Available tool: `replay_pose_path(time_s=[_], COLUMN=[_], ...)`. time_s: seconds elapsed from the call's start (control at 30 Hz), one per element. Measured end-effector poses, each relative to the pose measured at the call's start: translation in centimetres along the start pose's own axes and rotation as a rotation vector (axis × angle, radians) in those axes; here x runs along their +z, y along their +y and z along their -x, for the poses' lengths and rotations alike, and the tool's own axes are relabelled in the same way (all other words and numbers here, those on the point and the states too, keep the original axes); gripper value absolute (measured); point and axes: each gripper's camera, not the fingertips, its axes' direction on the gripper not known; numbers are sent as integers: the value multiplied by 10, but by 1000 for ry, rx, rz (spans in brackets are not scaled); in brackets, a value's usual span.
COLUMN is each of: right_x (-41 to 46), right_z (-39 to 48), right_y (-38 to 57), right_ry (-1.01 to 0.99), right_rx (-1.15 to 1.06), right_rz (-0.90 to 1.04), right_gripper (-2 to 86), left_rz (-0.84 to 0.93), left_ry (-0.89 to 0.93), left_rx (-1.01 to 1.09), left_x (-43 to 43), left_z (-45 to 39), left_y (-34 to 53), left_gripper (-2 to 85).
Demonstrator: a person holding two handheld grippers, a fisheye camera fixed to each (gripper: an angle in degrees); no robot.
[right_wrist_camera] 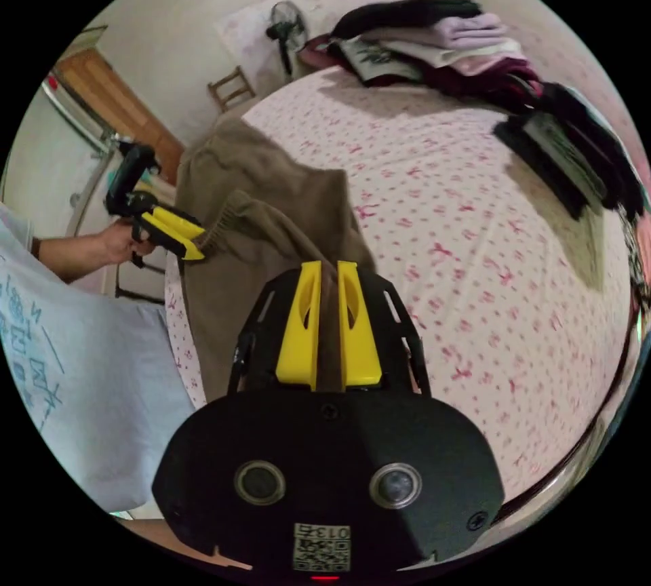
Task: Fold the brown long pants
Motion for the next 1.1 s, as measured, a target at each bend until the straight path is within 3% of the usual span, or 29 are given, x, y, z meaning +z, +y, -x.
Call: replay_pose_path(time_s=[0.1,0.2,0.5,0.63,0.77,0.87,0.93,1.1], right_x=[-44,-61,-49,-31,-15,-32,-40,-53], right_z=[-42,-78,-104,-114,-131,-149,-169,-184], right_y=[25,40,-13,-38,-41,-41,-35,-26], right_ry=[163,129,11,10,-16,40,-60,-36], right_rx=[178,284,163,62,17,12,59,62], right_rz=[-56,-13,84,268,374,340,293,265], right_gripper=[51,65,70,69,34,14,10,7], left_rz=[-74,-76,96,141,261,198,168,194], left_ry=[-128,-268,-100,-142,-86,-89,-44,-69], left_rx=[30,190,590,728,683,650,601,612], left_x=[-20,-23,56,81,109,108,107,106], left_z=[-10,-41,-134,-168,-161,-152,-145,-156], left_y=[15,16,-17,-17,-21,-16,-13,-15], left_gripper=[98,87,77,78,68,31,20,17])
